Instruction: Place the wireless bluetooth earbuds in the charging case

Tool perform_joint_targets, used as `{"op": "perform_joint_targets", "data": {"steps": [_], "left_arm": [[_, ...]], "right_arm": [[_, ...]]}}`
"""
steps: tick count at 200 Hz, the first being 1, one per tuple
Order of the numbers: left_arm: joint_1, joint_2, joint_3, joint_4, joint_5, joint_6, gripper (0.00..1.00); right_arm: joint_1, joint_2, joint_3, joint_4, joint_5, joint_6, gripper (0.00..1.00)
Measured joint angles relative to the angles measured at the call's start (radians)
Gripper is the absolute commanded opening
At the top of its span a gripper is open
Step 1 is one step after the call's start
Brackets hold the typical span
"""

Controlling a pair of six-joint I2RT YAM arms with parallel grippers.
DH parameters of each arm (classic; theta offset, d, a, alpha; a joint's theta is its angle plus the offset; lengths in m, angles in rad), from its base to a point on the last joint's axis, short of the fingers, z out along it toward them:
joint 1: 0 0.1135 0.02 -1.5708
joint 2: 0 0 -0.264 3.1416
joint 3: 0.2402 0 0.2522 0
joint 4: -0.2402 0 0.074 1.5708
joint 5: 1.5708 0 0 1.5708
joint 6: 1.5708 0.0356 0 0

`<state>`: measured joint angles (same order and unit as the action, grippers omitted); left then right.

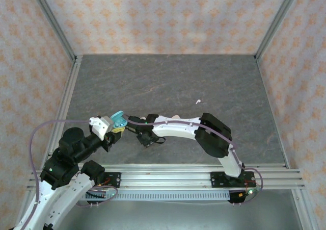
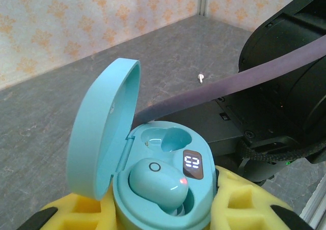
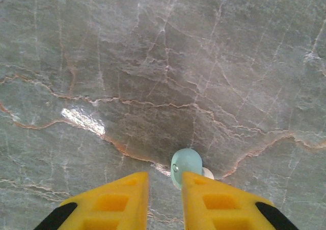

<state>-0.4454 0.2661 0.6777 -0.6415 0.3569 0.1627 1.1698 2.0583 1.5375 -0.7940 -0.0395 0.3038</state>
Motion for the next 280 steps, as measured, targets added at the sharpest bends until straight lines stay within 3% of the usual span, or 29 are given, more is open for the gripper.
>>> {"op": "perform_joint_targets", "data": {"steps": [280], "left_arm": [[0.000, 0.000, -0.007, -0.006, -0.026, 0.000, 0.19]], "right_arm": [[0.000, 0.058, 0.060, -0.062, 0.037, -0.029, 0.29]]}}
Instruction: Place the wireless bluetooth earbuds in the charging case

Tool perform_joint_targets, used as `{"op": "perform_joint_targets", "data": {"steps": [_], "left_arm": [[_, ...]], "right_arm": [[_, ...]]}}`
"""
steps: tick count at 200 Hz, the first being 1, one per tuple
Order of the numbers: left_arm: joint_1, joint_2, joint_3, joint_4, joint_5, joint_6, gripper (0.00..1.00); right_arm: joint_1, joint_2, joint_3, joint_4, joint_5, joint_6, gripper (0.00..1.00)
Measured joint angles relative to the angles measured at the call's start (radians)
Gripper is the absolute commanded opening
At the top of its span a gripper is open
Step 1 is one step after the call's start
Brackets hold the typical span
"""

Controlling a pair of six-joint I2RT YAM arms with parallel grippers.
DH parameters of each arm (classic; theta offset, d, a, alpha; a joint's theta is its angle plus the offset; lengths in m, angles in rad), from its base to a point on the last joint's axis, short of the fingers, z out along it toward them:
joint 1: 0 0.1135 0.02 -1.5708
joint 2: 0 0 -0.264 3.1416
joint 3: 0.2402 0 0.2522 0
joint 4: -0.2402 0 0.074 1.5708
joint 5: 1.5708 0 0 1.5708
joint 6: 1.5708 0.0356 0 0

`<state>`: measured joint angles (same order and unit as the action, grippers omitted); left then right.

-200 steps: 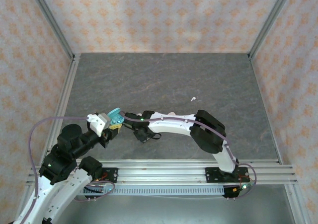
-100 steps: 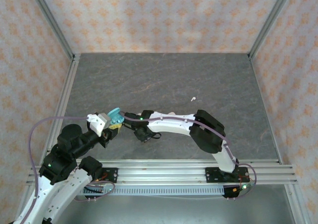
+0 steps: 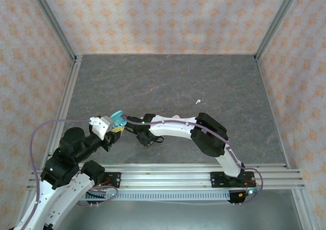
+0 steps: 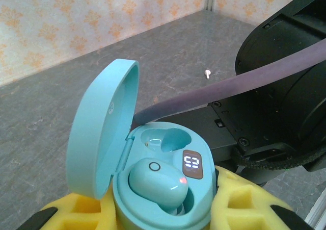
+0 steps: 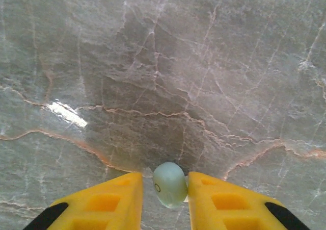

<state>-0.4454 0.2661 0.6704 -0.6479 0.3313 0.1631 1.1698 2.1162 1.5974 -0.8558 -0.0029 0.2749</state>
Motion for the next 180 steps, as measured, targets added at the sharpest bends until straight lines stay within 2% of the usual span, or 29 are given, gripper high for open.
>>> {"op": "perform_joint_targets", "data": {"steps": [20, 58, 105, 180], "left_arm": [[0.000, 0.000, 0.000, 0.000, 0.001, 0.000, 0.19], [0.000, 0.000, 0.000, 0.000, 0.001, 0.003, 0.19], [0.000, 0.000, 0.000, 0.002, 0.002, 0.002, 0.19], [0.000, 0.048, 0.004, 0.043, 0.035, -0.006, 0.19]], "right_arm": [[-0.001, 0.006, 0.001, 0.000, 0.002, 0.000, 0.29], [-0.002, 0.007, 0.005, -0.001, 0.007, -0.006, 0.22], [-0.017, -0.018, -0.027, 0.019, -0.006, -0.003, 0.20], [-0.138, -0.323, -0.238, 0.090, -0.071, 0.047, 0.18]]}}
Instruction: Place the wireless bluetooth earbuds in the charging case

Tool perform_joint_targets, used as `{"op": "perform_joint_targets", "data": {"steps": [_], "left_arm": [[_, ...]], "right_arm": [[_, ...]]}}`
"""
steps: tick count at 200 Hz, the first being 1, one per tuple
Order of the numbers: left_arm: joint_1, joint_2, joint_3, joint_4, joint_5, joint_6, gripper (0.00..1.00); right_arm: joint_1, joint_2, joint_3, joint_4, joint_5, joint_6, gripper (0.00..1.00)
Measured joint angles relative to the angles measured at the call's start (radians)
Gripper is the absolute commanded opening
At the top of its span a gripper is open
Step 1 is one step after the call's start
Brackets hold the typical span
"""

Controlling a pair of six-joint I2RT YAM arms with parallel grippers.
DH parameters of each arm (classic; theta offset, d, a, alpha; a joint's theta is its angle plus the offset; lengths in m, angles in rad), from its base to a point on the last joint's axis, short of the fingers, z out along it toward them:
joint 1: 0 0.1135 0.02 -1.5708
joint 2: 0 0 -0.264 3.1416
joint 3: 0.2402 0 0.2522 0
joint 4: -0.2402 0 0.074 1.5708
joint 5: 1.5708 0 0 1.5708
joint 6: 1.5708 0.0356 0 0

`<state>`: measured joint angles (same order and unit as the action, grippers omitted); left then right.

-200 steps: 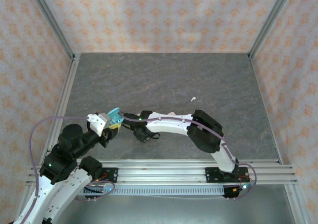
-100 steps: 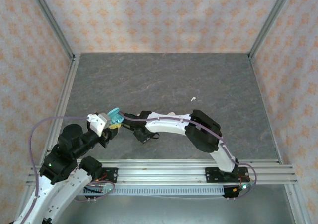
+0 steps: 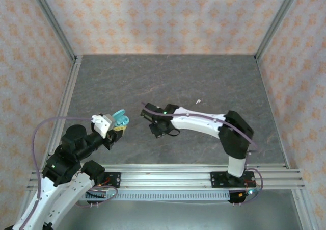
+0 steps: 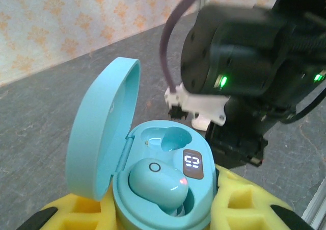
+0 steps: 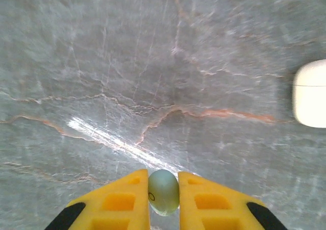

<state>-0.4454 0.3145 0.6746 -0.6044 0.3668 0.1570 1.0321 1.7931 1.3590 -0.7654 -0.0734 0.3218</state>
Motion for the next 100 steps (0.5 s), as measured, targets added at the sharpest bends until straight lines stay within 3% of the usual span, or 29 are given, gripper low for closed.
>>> {"op": "perform_joint_targets", "data": {"steps": [100], "left_arm": [[0.000, 0.115, -0.005, 0.222, 0.167, -0.051, 0.17]], "right_arm": [[-0.154, -0.489, -0.084, 0.053, -0.146, 0.007, 0.24]]}}
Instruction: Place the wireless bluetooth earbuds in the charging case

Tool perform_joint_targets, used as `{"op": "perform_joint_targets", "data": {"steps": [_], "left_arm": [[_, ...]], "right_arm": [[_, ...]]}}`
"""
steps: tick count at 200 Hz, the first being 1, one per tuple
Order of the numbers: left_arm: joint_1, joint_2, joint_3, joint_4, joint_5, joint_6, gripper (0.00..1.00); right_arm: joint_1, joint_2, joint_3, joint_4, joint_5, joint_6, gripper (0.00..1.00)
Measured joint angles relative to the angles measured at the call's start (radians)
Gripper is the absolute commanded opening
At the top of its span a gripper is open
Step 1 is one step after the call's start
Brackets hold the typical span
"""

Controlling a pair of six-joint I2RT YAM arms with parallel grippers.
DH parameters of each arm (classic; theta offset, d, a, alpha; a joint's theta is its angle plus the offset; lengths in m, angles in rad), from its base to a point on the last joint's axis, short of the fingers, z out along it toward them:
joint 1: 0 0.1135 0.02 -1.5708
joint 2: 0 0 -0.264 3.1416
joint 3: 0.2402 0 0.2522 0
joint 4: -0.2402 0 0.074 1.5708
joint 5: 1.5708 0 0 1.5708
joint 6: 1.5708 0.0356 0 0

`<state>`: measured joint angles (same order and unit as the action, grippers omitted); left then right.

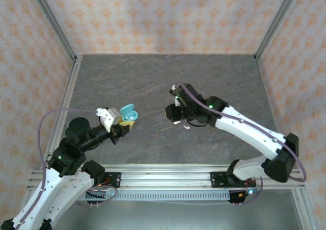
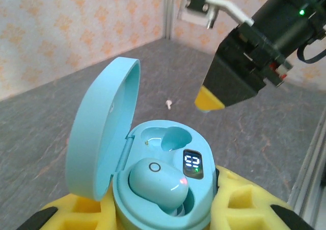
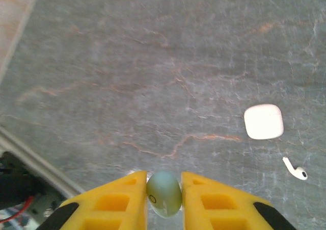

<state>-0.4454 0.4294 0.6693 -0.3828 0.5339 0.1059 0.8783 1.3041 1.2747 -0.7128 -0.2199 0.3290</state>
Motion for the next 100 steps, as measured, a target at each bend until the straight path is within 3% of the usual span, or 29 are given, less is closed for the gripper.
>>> {"op": "perform_joint_targets", "data": {"steps": [45, 100], "left_arm": [[0.000, 0.064, -0.018, 0.108, 0.082, -0.016, 0.17], [-0.021, 0.151, -0.018, 0.195, 0.146, -0.028, 0.17]], "right_arm": [[-0.005, -0.144, -0.007, 0.045, -0.132, 0.017, 0.25], [-0.005, -0.170, -0.007, 0.138, -0.309, 0.067, 0.25]]}}
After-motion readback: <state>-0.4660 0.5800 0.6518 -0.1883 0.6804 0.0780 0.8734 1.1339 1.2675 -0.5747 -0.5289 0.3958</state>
